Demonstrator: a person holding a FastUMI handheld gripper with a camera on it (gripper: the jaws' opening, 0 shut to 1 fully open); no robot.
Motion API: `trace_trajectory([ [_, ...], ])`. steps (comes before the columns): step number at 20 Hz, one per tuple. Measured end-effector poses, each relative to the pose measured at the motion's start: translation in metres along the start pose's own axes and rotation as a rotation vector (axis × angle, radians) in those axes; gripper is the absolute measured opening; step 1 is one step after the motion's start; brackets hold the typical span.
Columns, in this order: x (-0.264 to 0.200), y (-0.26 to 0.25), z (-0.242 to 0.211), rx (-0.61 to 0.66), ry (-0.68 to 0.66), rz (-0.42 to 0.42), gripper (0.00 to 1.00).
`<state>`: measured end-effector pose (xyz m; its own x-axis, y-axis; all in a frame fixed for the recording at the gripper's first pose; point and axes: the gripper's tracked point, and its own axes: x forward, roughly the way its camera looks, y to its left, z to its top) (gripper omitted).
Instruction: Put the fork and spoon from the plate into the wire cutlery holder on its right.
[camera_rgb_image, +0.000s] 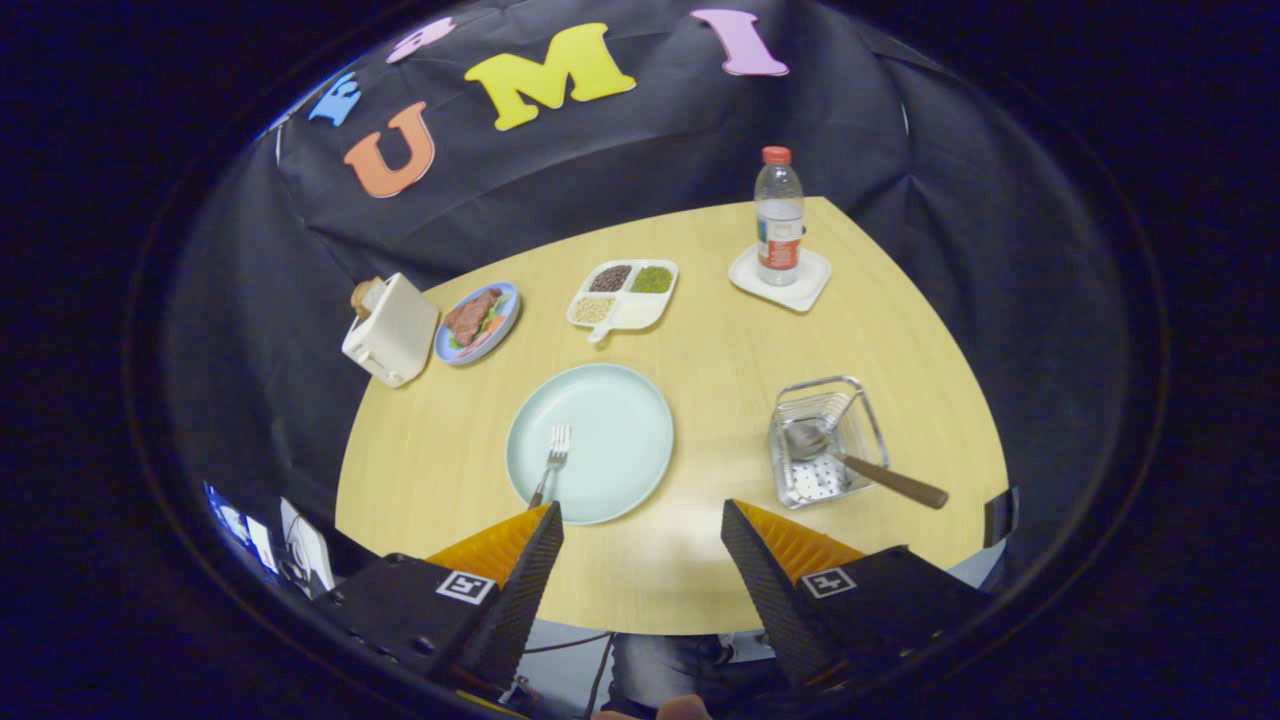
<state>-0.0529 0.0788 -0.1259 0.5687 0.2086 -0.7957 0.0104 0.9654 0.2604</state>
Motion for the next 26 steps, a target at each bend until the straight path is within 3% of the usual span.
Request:
trace_trajectory([
  [7,0.067,0.067,-0.049,0.001,0.111,0.025,0.95],
  [15,0.113,0.095,-0.076,-0.002,0.187,-0.016,0.95],
  [17,0.119,0.098,-0.082,-0.016,0.199,-0.03,0.78],
  [19,0.125,0.099,-0.085,-0.025,0.208,-0.035,0.77],
  [22,0.128,0.096,-0.087,-0.01,0.227,-0.054,0.48],
  [24,0.132,0.095,-0.088,-0.019,0.228,-0.058,0.42],
  [26,0.139,0.092,-0.087,-0.045,0.227,-0.073,0.42],
])
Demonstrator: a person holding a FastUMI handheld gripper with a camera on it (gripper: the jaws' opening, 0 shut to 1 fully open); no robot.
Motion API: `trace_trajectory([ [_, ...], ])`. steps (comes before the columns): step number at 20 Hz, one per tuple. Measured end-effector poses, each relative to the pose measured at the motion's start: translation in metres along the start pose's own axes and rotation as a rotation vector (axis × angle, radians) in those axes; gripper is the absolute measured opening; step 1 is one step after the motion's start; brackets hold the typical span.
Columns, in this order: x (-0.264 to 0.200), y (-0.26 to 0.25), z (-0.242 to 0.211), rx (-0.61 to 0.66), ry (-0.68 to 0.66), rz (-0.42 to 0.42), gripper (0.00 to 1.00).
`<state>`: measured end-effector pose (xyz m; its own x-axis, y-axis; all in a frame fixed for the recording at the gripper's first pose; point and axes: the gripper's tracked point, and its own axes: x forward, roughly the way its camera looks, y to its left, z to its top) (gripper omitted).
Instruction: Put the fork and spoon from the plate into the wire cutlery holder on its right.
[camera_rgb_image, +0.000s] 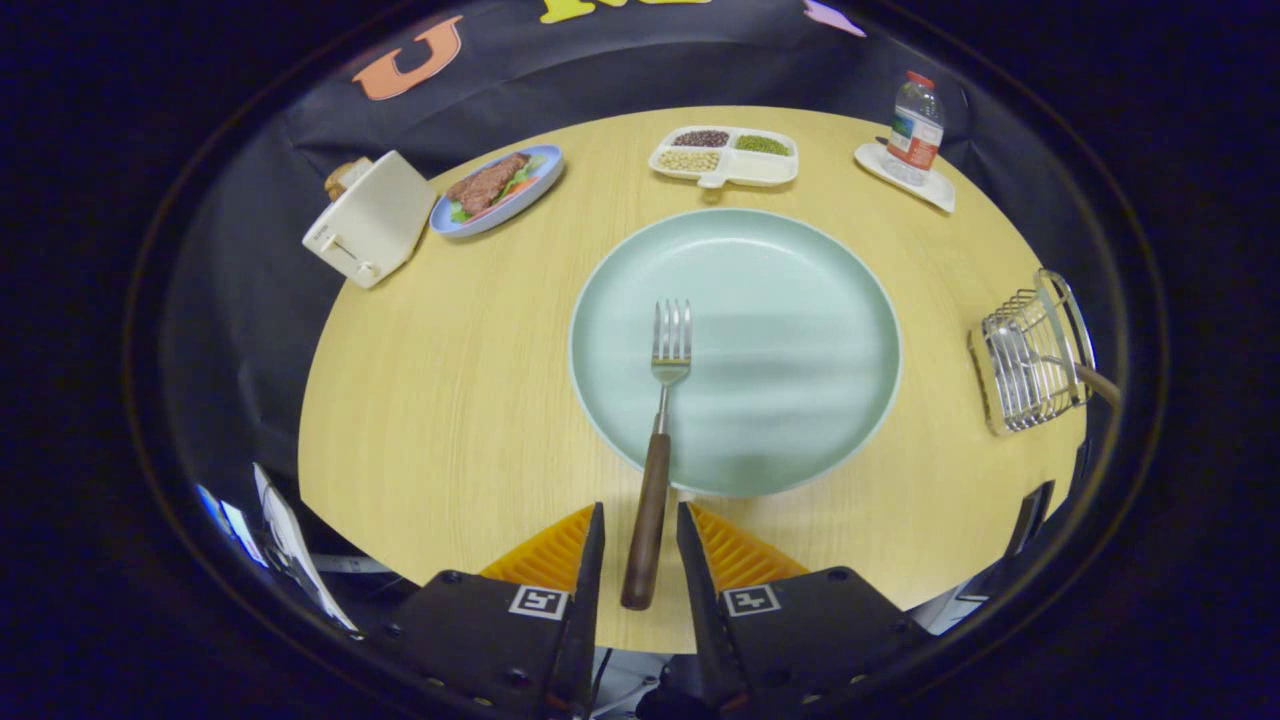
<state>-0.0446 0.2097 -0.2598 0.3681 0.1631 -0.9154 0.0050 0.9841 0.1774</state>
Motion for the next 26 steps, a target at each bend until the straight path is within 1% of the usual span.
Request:
trace_trajectory([
  [1,0.01,-0.003,-0.006,0.003,0.006,-0.016,0.41],
  [2,0.004,-0.004,-0.006,0.009,0.024,-0.012,0.17],
  [3,0.003,-0.004,-0.009,0.012,0.032,-0.006,0.16],
  [5,0.01,-0.006,-0.007,0.022,0.03,-0.006,0.1],
  [6,0.007,-0.005,-0.005,0.013,0.029,0.0,0.07],
  [8,0.005,-0.004,-0.001,0.001,0.002,0.004,0.07],
  [9,0.001,-0.004,-0.001,-0.011,0.006,0.007,0.0],
  [12,-0.001,-0.006,-0.001,0.001,0.003,0.031,0.0],
  [17,-0.022,-0.025,-0.003,0.035,0.001,0.06,0.0],
  [21,-0.057,-0.044,-0.002,0.035,-0.022,0.088,0.0],
  [23,-0.082,-0.052,-0.001,0.035,-0.022,0.113,0.01],
  [25,-0.11,-0.068,0.003,0.006,-0.044,0.11,0.0],
  [26,-0.124,-0.08,0.005,-0.002,-0.053,0.095,0.0],
])
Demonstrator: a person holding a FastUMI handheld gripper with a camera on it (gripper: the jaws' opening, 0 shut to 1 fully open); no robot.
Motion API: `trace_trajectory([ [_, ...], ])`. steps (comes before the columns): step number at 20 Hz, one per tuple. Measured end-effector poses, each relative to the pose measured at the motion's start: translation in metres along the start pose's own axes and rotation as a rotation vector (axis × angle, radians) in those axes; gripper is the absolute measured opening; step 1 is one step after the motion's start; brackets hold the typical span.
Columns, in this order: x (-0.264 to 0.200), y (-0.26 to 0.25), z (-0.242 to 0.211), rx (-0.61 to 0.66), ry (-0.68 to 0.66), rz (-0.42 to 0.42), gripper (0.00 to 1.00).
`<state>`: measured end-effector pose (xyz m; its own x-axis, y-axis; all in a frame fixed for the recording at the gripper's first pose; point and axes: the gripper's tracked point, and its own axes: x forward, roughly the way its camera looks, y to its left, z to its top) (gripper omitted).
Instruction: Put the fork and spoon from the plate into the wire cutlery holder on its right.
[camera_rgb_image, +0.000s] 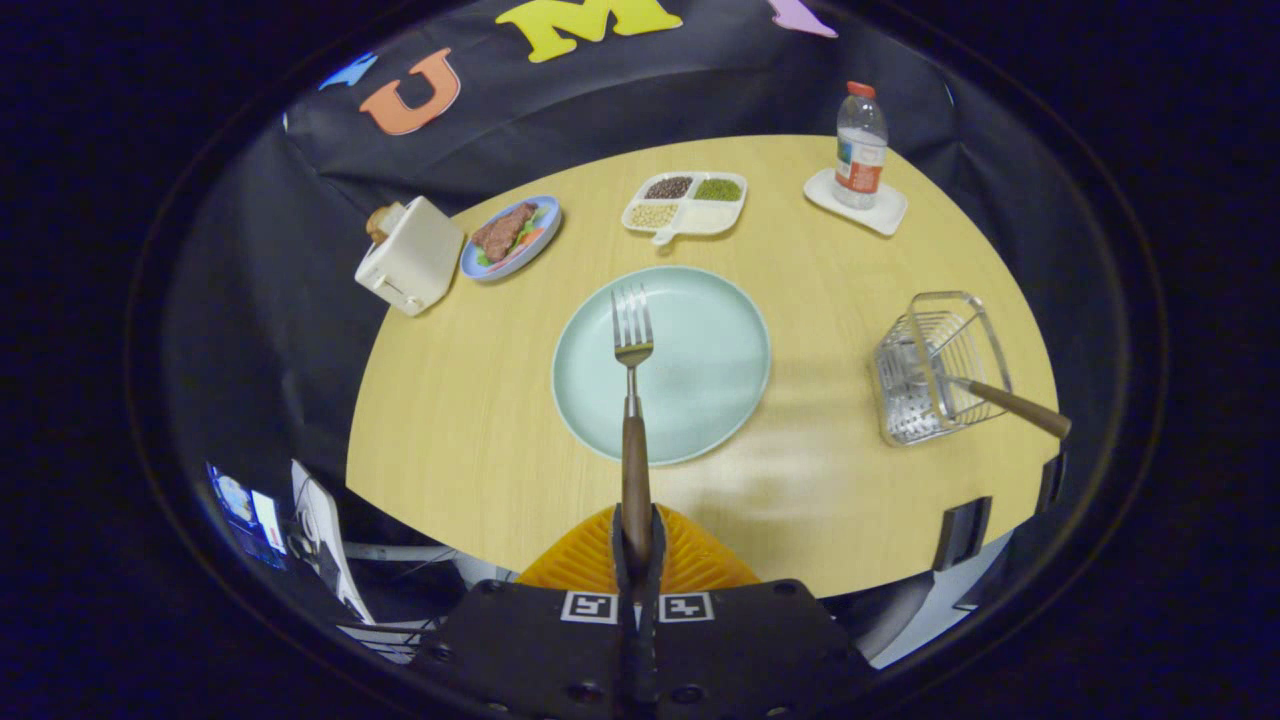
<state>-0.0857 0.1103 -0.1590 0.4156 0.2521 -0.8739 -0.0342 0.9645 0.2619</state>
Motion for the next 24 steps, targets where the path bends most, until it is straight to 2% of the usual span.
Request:
trace_trajectory([
  [9,-0.1,-0.109,0.012,0.025,-0.003,-0.101,0.0],
  [15,-0.102,-0.155,0.005,0.049,0.059,-0.152,0.0],
  [24,-0.084,-0.168,0.009,0.105,0.103,-0.127,0.0],
])
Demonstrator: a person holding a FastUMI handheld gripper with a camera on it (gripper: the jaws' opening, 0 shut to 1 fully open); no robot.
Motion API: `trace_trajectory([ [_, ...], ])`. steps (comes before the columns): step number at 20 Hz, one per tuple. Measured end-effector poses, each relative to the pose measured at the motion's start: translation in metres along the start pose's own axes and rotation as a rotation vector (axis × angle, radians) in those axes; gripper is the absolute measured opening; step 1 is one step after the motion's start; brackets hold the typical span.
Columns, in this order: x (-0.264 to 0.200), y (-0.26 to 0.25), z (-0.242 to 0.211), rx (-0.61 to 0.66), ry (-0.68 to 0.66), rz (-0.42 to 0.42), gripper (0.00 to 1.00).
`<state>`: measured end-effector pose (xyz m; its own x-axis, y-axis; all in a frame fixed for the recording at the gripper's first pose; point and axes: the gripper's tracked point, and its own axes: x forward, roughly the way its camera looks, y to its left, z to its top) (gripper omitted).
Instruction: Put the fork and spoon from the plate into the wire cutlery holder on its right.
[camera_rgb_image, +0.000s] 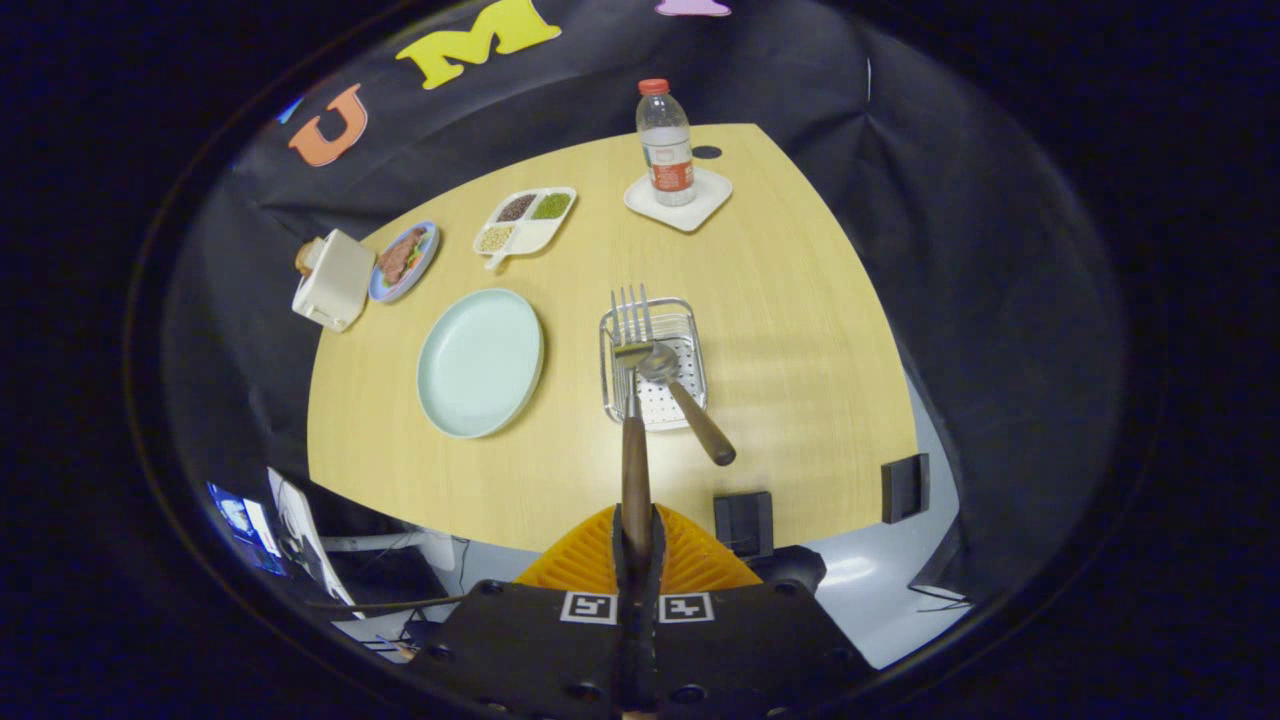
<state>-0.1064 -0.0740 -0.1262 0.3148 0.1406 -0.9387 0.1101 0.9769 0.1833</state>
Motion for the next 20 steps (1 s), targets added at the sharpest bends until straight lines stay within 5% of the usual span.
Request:
trace_trajectory([
  [9,-0.002,0.006,0.017,0.052,-0.018,0.046,0.1],
  [12,-0.009,0.023,0.035,0.092,-0.101,0.125,0.59],
  [14,-0.018,0.023,0.05,0.078,-0.194,0.114,0.74],
  [20,-0.044,0.026,0.083,0.044,-0.505,0.103,0.88],
])
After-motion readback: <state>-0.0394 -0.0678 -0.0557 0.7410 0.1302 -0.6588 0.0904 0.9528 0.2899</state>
